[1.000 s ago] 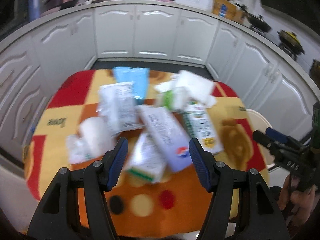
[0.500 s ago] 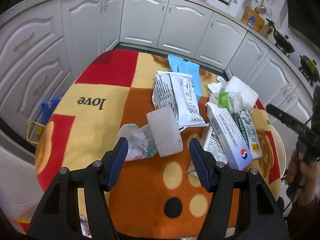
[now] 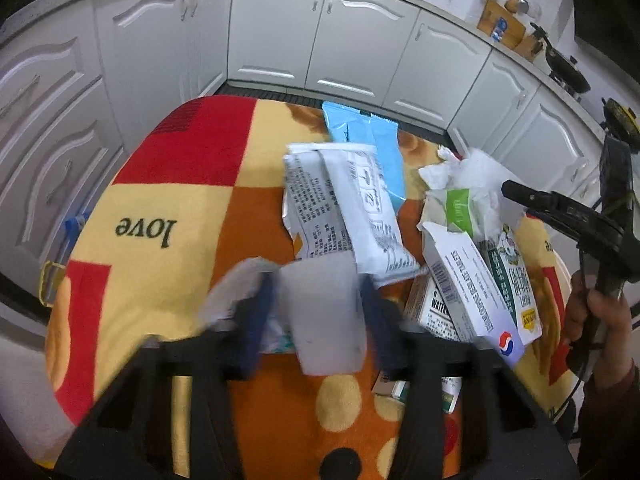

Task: Collect trash
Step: 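Grasp the white sponge with the left gripper while the right grasps another sponge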

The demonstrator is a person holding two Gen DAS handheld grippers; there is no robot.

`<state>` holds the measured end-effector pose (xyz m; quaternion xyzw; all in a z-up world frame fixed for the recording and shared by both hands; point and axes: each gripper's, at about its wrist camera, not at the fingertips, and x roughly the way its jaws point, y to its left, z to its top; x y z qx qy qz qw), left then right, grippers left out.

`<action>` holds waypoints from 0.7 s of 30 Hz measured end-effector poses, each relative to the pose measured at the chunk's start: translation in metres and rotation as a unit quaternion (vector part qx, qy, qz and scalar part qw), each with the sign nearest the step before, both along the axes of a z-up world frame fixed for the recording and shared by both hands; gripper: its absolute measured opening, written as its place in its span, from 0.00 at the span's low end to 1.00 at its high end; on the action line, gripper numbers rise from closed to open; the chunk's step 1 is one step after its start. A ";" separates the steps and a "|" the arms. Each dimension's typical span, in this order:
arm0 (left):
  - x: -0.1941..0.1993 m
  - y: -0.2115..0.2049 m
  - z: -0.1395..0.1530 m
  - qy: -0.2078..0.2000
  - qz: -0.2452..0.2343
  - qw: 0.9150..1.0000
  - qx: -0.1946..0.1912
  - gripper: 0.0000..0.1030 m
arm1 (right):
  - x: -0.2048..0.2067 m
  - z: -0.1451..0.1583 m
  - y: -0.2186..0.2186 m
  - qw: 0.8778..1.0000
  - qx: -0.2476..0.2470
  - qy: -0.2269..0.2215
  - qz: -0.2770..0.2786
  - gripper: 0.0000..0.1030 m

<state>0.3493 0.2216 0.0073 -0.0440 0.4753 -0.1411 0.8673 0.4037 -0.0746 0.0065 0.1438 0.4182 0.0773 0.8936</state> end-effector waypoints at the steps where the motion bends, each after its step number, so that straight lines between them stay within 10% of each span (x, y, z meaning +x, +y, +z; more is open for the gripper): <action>1: -0.001 0.001 0.002 0.001 -0.002 1.000 -0.005 0.28 | 0.000 -0.001 -0.001 1.000 0.007 0.004 0.001 0.34; 21: -0.047 -0.018 0.082 -0.068 -0.060 0.992 -0.085 0.26 | -0.119 0.072 -0.015 0.995 0.023 -0.091 -0.012 0.33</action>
